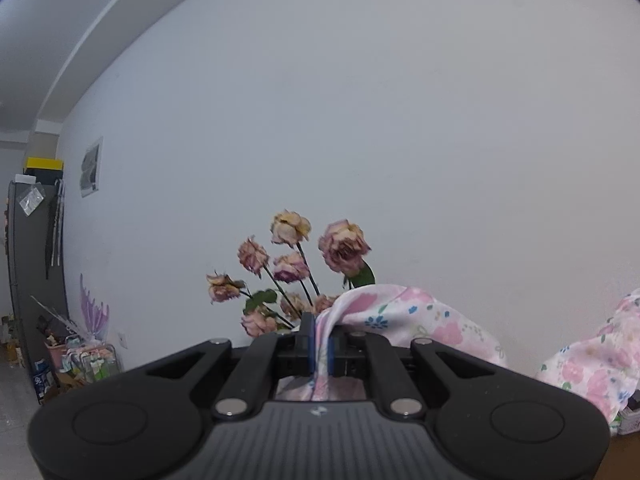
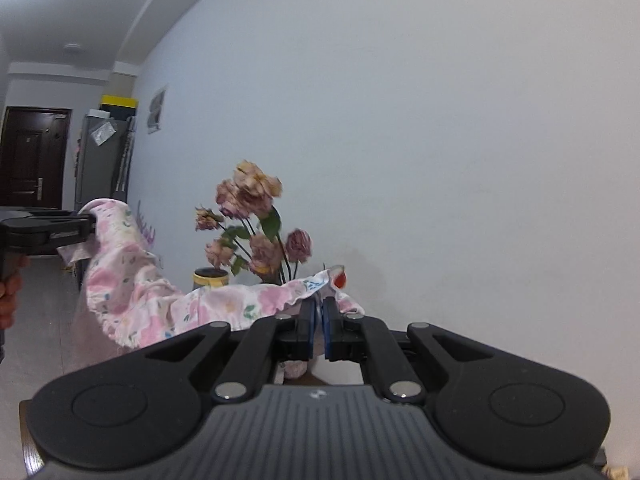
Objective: Fold clothes
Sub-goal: 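Lift the pink floral dress up with both grippers to shake it out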
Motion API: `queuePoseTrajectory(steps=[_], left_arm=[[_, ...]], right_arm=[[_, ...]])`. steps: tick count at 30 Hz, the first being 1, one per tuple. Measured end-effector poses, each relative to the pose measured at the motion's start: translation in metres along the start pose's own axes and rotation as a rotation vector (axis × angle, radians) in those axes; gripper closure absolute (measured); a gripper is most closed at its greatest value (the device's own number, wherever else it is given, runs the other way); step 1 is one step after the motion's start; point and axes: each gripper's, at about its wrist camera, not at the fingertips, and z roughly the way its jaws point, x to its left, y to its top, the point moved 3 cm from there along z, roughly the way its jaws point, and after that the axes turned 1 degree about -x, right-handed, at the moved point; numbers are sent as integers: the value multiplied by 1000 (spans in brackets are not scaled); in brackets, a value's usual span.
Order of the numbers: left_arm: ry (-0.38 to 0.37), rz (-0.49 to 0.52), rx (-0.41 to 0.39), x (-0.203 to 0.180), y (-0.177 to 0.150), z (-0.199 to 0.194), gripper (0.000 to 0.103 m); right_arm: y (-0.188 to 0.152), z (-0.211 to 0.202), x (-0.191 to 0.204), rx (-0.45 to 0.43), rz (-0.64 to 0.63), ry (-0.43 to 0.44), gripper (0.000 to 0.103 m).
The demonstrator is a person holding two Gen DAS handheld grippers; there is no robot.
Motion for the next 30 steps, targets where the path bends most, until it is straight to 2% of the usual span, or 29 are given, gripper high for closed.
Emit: queuePoseTrajectory(steps=[5, 8, 12, 16, 19, 22, 23, 26, 30], left_arm=[[-80, 12, -23, -6, 8, -36, 99], [-165, 61, -36, -30, 14, -77, 99], [-292, 108, -50, -68, 22, -137, 99], [-459, 65, -30, -100, 25, -182, 99], [-581, -4, 12, -119, 18, -198, 99], [-637, -56, 68, -130, 1, -196, 99], [-639, -69, 101, -130, -11, -187, 99], [-642, -105, 226, -126, -57, -157, 99], [-618, -82, 409, -105, -146, -114, 98]], right_arm=[[18, -13, -7, -64, 9, -65, 99], [21, -33, -22, -90, 26, -121, 99], [24, -79, -45, -125, 25, -204, 99], [36, -139, -70, -186, 17, -313, 99], [48, -176, -84, -217, -1, -399, 99], [62, -181, -90, -185, -46, -454, 99], [65, -174, -89, -158, -60, -459, 99], [51, -118, -75, 3, -120, -427, 99], [-18, 1, -35, 221, -179, -343, 99]])
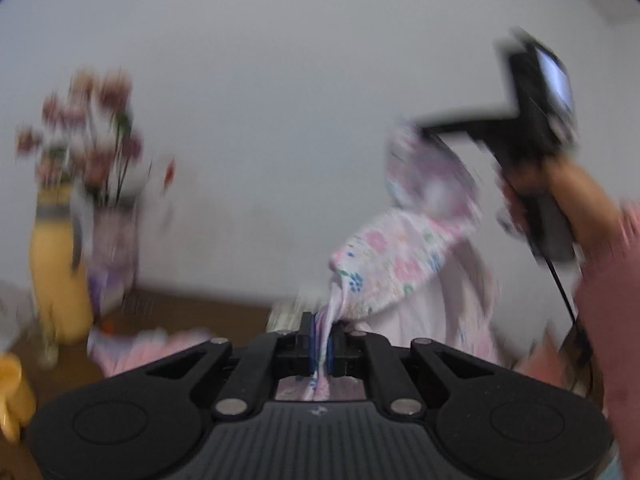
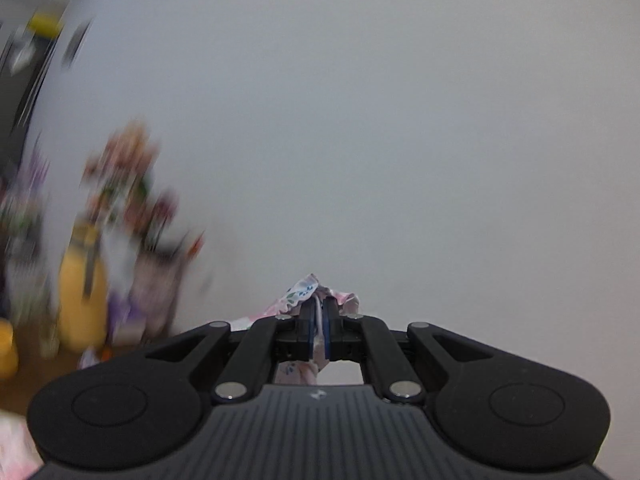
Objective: Fold clothes
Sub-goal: 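Lift the pink floral dress up with both grippers to shake it out, then lay the dress flat on the table and open the left gripper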
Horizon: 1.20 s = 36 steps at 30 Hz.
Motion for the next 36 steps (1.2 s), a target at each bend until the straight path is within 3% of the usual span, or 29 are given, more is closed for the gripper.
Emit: queuePoseTrajectory(steps=[3, 8, 9, 11, 13, 15, 17, 21, 27, 30, 36], left_arm=[[66, -118, 109, 64, -51, 29, 98], [272, -293, 227, 175, -116, 61, 98], [310, -313, 258, 192, -129, 64, 93], [377, -360, 311, 223, -150, 66, 84], [409, -383, 322, 243, -161, 59, 77], [429, -371, 309, 248, -162, 46, 64], [431, -338, 290, 244, -156, 35, 55], [350, -258, 267, 212, -142, 26, 36], [237, -126, 337, 166, -152, 60, 33], [255, -103, 355, 162, -156, 79, 33], [372, -68, 399, 174, -164, 110, 33]], right_arm=[[-31, 77, 86, 87, -38, 117, 99], [-76, 168, 234, 200, -35, 331, 97], [-84, 181, 254, 231, -25, 366, 93], [-100, 197, 282, 297, -2, 415, 47], [-110, 199, 291, 304, 9, 449, 44], [-115, 195, 281, 305, 29, 483, 43], [-118, 186, 256, 309, 70, 510, 35], [-145, 152, 178, 312, 111, 485, 24], [-251, 102, 74, 453, 188, 346, 24], [-307, 74, 34, 521, 265, 285, 24], [-377, 28, -6, 576, 466, 273, 24]])
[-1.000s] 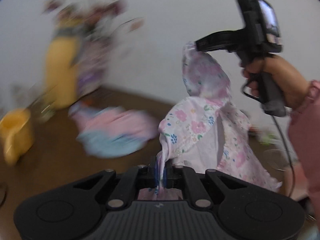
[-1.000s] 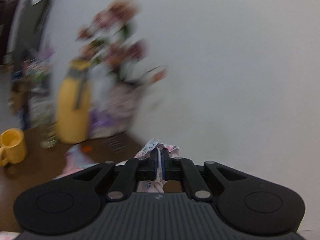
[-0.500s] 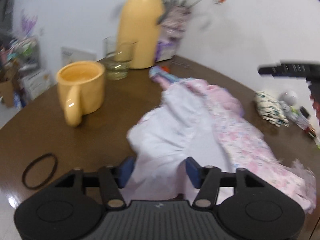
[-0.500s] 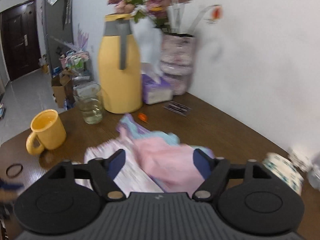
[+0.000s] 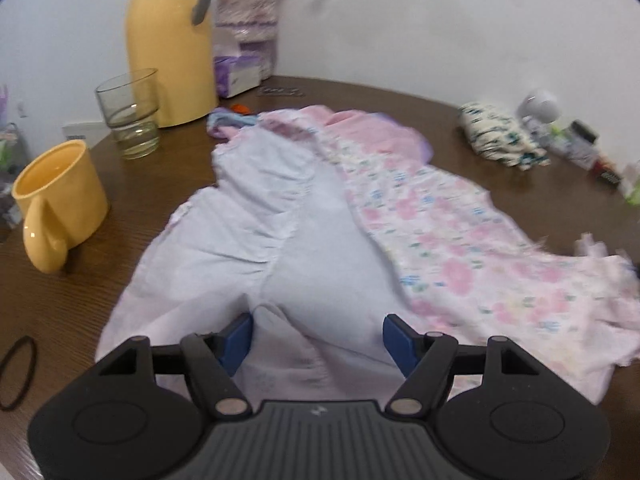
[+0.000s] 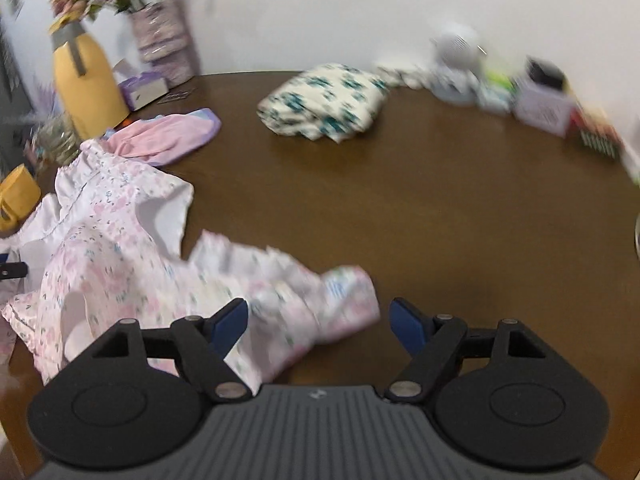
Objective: Fold clothes
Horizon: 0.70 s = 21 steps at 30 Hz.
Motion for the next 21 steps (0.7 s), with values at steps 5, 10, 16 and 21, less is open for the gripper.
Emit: queuePoseTrajectory(steps=[5, 10, 16, 21], left_arm=[[51, -4, 19, 9, -5, 13, 34], [71, 16, 10, 8, -9, 14, 43], [54, 82, 22, -4, -16, 6, 56], [44, 91, 13, -12, -19, 4, 56]], right_arm=[[-28, 3, -1, 25, 97, 139, 28], [-32, 9, 11, 10, 123, 203, 91], [-4, 0, -3, -66, 165, 183, 101], [42, 17, -10, -89, 191, 87, 101]])
